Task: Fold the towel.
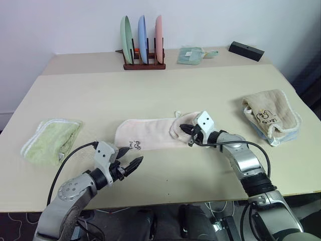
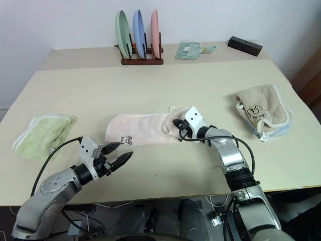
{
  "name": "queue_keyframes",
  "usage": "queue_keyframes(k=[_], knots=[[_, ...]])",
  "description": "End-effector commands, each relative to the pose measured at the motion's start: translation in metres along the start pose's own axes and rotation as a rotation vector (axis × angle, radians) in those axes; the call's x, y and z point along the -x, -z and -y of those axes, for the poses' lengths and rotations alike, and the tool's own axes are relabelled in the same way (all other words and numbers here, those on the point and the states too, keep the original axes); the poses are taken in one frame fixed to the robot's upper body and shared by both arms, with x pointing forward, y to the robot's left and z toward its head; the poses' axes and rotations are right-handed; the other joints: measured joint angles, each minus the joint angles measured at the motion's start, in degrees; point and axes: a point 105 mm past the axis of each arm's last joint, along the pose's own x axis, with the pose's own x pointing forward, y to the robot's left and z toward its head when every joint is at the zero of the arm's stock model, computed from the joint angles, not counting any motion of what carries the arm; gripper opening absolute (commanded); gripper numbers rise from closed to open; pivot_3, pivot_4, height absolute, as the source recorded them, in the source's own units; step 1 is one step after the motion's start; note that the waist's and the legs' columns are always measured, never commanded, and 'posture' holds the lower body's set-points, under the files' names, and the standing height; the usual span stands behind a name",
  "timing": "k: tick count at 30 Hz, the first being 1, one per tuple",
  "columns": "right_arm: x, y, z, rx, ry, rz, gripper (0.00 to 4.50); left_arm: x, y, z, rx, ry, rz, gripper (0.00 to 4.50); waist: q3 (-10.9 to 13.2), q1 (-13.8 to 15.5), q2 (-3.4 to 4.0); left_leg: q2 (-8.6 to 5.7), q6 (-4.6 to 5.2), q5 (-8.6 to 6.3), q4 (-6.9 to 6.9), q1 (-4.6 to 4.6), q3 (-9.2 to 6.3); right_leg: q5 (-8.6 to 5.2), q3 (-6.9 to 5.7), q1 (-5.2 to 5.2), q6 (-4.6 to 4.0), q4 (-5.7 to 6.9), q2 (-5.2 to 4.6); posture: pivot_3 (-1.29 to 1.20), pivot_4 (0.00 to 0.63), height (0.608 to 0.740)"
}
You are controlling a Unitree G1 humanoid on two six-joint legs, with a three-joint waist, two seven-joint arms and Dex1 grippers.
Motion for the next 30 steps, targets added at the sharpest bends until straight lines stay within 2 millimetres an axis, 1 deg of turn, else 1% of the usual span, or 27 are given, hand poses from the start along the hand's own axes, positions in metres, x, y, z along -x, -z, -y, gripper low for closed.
queue_keyframes(k=[1, 2, 4, 6, 8, 9, 12, 13, 17, 21, 25, 28, 30], knots=[[0.012, -0.039, 0.010, 0.064, 0.009, 0.112, 0.78, 0.009, -0.010, -0.004, 0.089, -0.058, 0.054, 3.64, 0.0, 0.1, 0.01, 0.00, 0.00, 0.00, 0.00, -0.01, 0.01, 0.00, 0.00, -0.01, 0.00, 0.00, 0.00, 0.00, 0.150, 0.740], [0.016, -0.046, 0.010, 0.101, -0.003, 0.124, 1.17, 0.011, -0.011, -0.007, 0.131, -0.085, 0.062, 3.90, 0.0, 0.1, 0.01, 0.00, 0.00, 0.00, 0.00, -0.01, 0.00, 0.00, 0.00, 0.00, 0.00, 0.00, 0.00, 0.00, 0.150, 0.740], [0.022, -0.060, 0.009, 0.156, -0.025, 0.144, 2.15, 0.014, -0.011, -0.006, 0.213, -0.097, 0.067, 4.50, 0.0, 0.1, 0.00, 0.00, 0.00, 0.00, 0.02, -0.02, 0.00, 0.00, 0.00, 0.00, 0.00, -0.01, 0.00, 0.00, 0.150, 0.740], [0.028, -0.072, 0.005, 0.203, -0.068, 0.156, 3.09, 0.018, -0.007, -0.004, 0.323, -0.113, 0.064, 4.50, 0.0, 0.0, 0.00, 0.00, 0.00, 0.00, 0.02, -0.03, -0.01, 0.00, 0.00, 0.00, 0.01, -0.01, -0.01, 0.00, 0.150, 0.740], [0.032, -0.079, 0.000, 0.263, -0.103, 0.156, 4.06, 0.021, -0.002, -0.007, 0.399, -0.154, 0.055, 4.50, 0.0, 0.1, 0.00, 0.00, 0.00, -0.01, 0.00, -0.02, -0.01, 0.00, 0.00, 0.00, 0.01, -0.02, -0.01, 0.00, 0.150, 0.740], [0.033, -0.082, -0.002, 0.287, -0.113, 0.159, 4.06, 0.021, 0.000, -0.010, 0.421, -0.186, 0.049, 4.50, 0.0, 0.1, 0.00, 0.00, 0.00, -0.01, 0.00, -0.01, -0.01, 0.00, 0.00, 0.00, 0.01, -0.02, 0.00, 0.00, 0.150, 0.740], [0.032, -0.092, -0.006, 0.299, -0.133, 0.197, 4.06, 0.017, 0.003, -0.020, 0.604, -0.258, 0.087, 4.50, 0.0, 0.1, -0.02, 0.01, -0.01, 0.00, 0.02, 0.01, -0.01, 0.00, 0.00, 0.03, 0.01, -0.01, 0.00, 0.00, 0.150, 0.740], [0.032, -0.092, -0.008, 0.300, -0.139, 0.201, 4.06, 0.014, 0.003, -0.022, 0.653, -0.272, 0.099, 4.50, 0.0, 0.3, -0.03, 0.01, -0.01, 0.00, 0.03, 0.01, -0.01, 0.00, 0.00, 0.03, 0.01, -0.01, 0.00, 0.00, 0.150, 0.740], [0.029, -0.090, -0.015, 0.309, -0.161, 0.200, 4.06, 0.004, -0.003, -0.030, 0.765, -0.296, 0.133, 4.50, 0.0, 0.3, -0.04, 0.00, -0.01, 0.00, 0.05, 0.01, -0.01, 0.00, 0.00, 0.04, 0.01, 0.01, -0.01, 0.00, 0.150, 0.740], [0.027, -0.089, -0.020, 0.318, -0.169, 0.203, 4.06, -0.014, -0.011, -0.038, 0.913, -0.290, 0.168, 4.50, 0.0, 0.4, -0.05, 0.00, -0.03, 0.01, 0.08, 0.02, -0.01, 0.00, 0.00, 0.05, 0.01, 0.03, -0.01, 0.00, 0.150, 0.740], [0.027, -0.089, -0.022, 0.322, -0.172, 0.204, 4.06, -0.024, -0.017, -0.042, 0.947, -0.279, 0.171, 4.50, 0.0, 1.0, -0.06, -0.02, -0.03, 0.01, 0.11, 0.02, 0.00, 0.00, 0.00, 0.05, 0.01, 0.03, -0.01, 0.00, 0.150, 0.740], [0.029, -0.084, -0.024, 0.328, -0.176, 0.188, 4.09, -0.031, -0.023, -0.045, 0.939, -0.261, 0.163, 3.75, 0.0, 1.6, -0.07, -0.02, -0.03, 0.01, 0.10, 0.02, 0.00, 0.00, 0.00, 0.04, 0.01, 0.03, -0.01, 0.00, 0.150, 0.740], [0.030, -0.082, -0.025, 0.332, -0.176, 0.183, 4.09, -0.033, -0.024, -0.045, 0.931, -0.257, 0.157, 2.71, 0.0, 1.6, -0.07, -0.02, -0.04, 0.01, 0.11, 0.00, 0.00, 0.00, 0.00, 0.03, 0.01, 0.02, -0.01, 0.00, 0.150, 0.740]])
